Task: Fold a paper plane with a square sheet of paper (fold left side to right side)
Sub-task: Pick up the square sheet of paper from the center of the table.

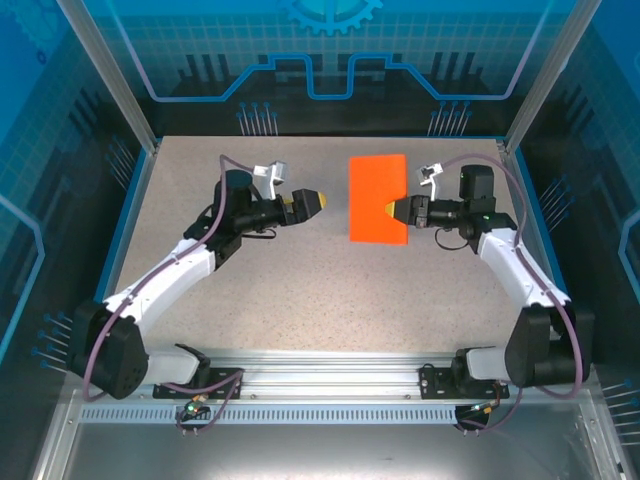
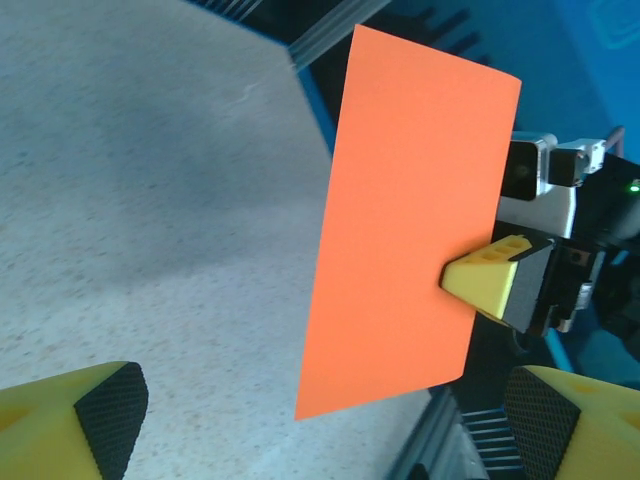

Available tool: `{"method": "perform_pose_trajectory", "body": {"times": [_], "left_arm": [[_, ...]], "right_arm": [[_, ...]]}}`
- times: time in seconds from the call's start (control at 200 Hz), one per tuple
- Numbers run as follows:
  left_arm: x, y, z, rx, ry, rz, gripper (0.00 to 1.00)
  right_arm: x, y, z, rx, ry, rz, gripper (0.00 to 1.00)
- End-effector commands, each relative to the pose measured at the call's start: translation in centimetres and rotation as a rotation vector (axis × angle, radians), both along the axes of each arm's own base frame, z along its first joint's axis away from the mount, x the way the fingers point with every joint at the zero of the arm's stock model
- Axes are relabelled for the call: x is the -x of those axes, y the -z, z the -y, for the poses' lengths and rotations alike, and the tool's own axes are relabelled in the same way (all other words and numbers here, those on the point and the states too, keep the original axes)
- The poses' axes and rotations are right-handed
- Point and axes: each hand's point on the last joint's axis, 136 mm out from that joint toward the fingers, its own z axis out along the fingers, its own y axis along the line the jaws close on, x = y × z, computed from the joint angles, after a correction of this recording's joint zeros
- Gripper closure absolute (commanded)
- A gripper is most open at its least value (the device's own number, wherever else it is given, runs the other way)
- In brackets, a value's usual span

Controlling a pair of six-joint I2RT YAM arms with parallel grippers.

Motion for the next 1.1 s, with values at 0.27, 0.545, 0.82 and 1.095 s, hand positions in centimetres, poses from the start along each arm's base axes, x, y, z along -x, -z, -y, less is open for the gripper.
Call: {"method": "perform_pose_trajectory", "body": {"times": [0.27,0.545,0.82,1.095], "left_arm": [[1.9,-5.1,2.6,0.151,0.17,0.066,0.03],[2.5,-5.2,5.6,0.154,0.253,0.057,0.14],[1.9,-2.8,5.8,0.073,0.221,0.002,0.8],[1.0,6.9,4.2,-0.168,0.139,-0.184,1.0]], "right_arm": [[4.7,-5.1,-3.0,-0.125,-0.162,-0.017,0.75],[5.5,-5.4,-4.6,-0.123,-0.195,-0.019,0.75],[4.7,-3.1,-4.4,-0.063,-0.153,-0.081,0.67],[3.6,4.4,-0.9,0.263,0.021,-0.223,0.22]]}}
